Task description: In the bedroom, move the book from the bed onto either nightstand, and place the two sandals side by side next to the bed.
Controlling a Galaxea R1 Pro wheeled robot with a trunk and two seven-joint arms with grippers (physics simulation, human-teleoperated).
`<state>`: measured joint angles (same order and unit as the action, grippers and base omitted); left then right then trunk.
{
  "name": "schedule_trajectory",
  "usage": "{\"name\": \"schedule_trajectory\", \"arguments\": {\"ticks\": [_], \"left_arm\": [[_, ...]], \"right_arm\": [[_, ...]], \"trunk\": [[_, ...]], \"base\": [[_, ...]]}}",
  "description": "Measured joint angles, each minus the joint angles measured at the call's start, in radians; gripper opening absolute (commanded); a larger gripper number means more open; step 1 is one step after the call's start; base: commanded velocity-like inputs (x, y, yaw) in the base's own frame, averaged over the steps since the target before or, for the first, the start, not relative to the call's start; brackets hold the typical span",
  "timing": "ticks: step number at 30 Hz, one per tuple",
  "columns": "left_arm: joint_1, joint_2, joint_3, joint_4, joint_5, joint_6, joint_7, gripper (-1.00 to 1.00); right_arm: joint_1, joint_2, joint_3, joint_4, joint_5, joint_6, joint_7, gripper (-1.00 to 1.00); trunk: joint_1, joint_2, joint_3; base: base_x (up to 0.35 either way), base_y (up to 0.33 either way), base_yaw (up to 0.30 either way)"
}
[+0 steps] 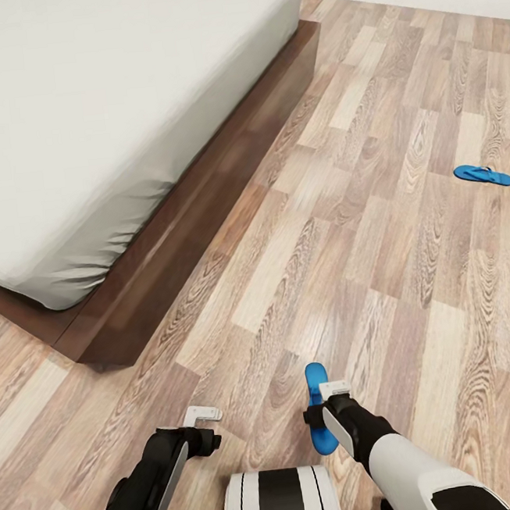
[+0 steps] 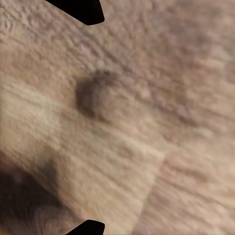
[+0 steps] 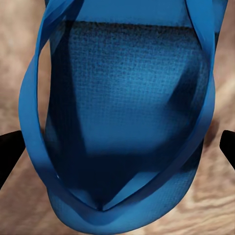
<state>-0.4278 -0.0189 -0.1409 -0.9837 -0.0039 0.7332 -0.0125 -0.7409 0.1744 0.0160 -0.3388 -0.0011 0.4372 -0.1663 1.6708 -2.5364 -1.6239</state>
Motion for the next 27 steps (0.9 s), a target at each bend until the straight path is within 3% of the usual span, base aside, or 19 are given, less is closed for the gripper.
{"name": "schedule_trajectory", "arguments": {"ticks": [5,6,12,27], "left_arm": [[0.0,0.0,0.0,0.0,0.001,0.0,0.0,1.0],[0.0,0.0,0.0,0.0,0.001,0.0,0.0,1.0],[0.0,0.0,0.0,0.0,0.001,0.0,0.0,1.0],[0.0,-0.001,-0.001,0.001,0.001,-0.001,0.0,1.0]], "right_arm": [[0.0,0.0,0.0,0.0,0.0,0.0,0.001,1.0],[0.0,0.0,0.0,0.0,0.0,0.0,0.001,-1.0],[0.0,0.0,-0.001,0.0,0.005,0.0,0.001,-1.0],[0.001,0.0,0.001,0.002,0.001,-0.001,0.002,-1.0]], "trunk": [[0.0,0.0,0.0],[0.0,0.0,0.0],[0.0,0.0,0.0],[-0.007,0.003,0.058]], "base": [[0.0,0.0,0.0],[0.0,0.0,0.0],[0.0,0.0,0.0],[0.0,0.0,0.0]]}}
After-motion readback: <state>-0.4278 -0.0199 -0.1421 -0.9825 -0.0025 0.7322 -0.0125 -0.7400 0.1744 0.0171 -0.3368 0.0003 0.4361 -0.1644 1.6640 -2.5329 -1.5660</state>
